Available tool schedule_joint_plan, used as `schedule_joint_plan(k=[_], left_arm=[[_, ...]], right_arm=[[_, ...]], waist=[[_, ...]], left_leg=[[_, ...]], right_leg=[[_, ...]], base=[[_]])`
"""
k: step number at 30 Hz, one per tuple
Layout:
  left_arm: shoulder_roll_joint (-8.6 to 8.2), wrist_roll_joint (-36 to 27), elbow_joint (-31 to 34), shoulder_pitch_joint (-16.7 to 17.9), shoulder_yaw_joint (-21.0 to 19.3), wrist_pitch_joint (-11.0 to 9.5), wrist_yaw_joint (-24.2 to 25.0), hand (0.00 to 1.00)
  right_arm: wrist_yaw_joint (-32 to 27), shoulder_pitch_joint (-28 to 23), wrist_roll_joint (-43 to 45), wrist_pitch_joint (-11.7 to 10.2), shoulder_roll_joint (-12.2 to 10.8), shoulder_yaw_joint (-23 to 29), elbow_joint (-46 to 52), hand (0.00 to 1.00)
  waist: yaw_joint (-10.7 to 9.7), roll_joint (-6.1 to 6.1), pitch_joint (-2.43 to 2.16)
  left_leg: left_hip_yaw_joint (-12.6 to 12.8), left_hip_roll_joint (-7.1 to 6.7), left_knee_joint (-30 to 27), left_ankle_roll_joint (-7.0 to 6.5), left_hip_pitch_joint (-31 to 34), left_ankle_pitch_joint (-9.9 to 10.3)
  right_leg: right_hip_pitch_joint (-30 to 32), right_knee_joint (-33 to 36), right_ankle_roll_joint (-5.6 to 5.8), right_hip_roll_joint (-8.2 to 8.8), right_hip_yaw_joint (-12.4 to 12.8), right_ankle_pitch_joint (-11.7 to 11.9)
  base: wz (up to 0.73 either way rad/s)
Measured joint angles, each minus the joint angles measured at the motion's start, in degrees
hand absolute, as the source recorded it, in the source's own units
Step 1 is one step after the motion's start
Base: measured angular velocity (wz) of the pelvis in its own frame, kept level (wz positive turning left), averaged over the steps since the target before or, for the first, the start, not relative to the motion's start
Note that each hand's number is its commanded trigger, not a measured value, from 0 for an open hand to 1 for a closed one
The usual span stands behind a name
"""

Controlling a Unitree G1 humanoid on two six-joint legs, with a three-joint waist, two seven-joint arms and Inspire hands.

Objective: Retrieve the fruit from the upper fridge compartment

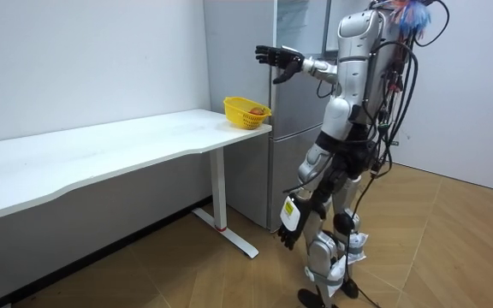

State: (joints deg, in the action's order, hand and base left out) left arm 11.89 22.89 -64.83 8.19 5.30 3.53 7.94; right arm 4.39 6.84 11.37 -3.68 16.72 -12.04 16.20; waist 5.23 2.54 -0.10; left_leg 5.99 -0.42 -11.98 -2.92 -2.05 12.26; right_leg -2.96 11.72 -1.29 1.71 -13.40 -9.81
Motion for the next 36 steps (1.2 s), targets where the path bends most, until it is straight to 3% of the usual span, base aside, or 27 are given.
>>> schedule_joint_plan(k=[6, 12, 18, 28, 34, 36], left_arm=[[-1.06, -0.79, -1.77, 0.21, -0.23, -0.53, -0.23, 0.00], [-2.23, -0.83, -1.84, 0.46, 0.19, -0.59, -2.89, 0.00], [-2.37, -0.83, -1.75, 0.34, 0.47, -0.61, -5.37, 0.00], [-2.35, -0.98, -2.11, 0.42, 0.57, -0.84, -6.13, 0.00], [-2.22, -3.15, -2.09, 2.10, 0.56, -1.42, -6.02, 0.00], [-2.18, -3.18, -2.02, 3.26, 0.56, -1.50, -5.81, 0.00]], right_arm=[[0.33, -3.45, -1.93, -0.86, -1.62, 1.07, 4.00, 0.00], [0.04, -6.74, -2.58, -1.75, -3.83, 1.54, 4.45, 0.00], [0.03, -9.99, -2.57, -1.75, -5.44, 1.58, 5.23, 0.00], [-2.22, -11.72, -3.08, -1.84, -6.01, 1.56, 5.42, 0.00], [-5.10, -14.40, -4.86, -4.18, -6.27, 2.05, 5.44, 0.00], [-7.28, -15.00, -4.87, -5.08, -6.25, 2.46, 5.44, 0.00]], waist=[[-0.73, -1.00, -0.12], [-2.35, -2.01, 0.07], [-2.80, -2.12, -0.18], [-3.51, -1.97, -0.57], [-3.82, -1.84, -0.57], [-5.18, -1.92, -0.50]], left_leg=[[0.80, 0.07, 0.35, -0.04, -0.61, 0.03], [0.93, 0.12, 0.39, -0.05, -0.39, 0.05], [1.24, 0.19, 0.41, -0.04, -0.46, 0.05], [1.73, 0.25, 0.40, -0.04, -0.84, 0.05], [2.93, 0.56, 0.57, -0.01, -1.54, 0.24], [2.99, 0.58, 0.48, 0.00, -1.43, 0.29]], right_leg=[[-0.13, 0.00, 0.02, -0.09, 0.72, 0.05], [0.17, 0.02, 0.02, -0.12, 0.79, 0.04], [0.17, -0.03, 0.02, -0.18, 0.86, 0.04], [0.04, 0.05, 0.01, -0.44, 2.06, 0.06], [-0.14, -0.03, -0.08, -0.63, 2.69, 0.28], [0.00, -0.03, -0.08, -0.63, 2.73, 0.28]], base=[[-0.06], [-0.01], [0.00], [-0.03], [-0.10], [0.00]])
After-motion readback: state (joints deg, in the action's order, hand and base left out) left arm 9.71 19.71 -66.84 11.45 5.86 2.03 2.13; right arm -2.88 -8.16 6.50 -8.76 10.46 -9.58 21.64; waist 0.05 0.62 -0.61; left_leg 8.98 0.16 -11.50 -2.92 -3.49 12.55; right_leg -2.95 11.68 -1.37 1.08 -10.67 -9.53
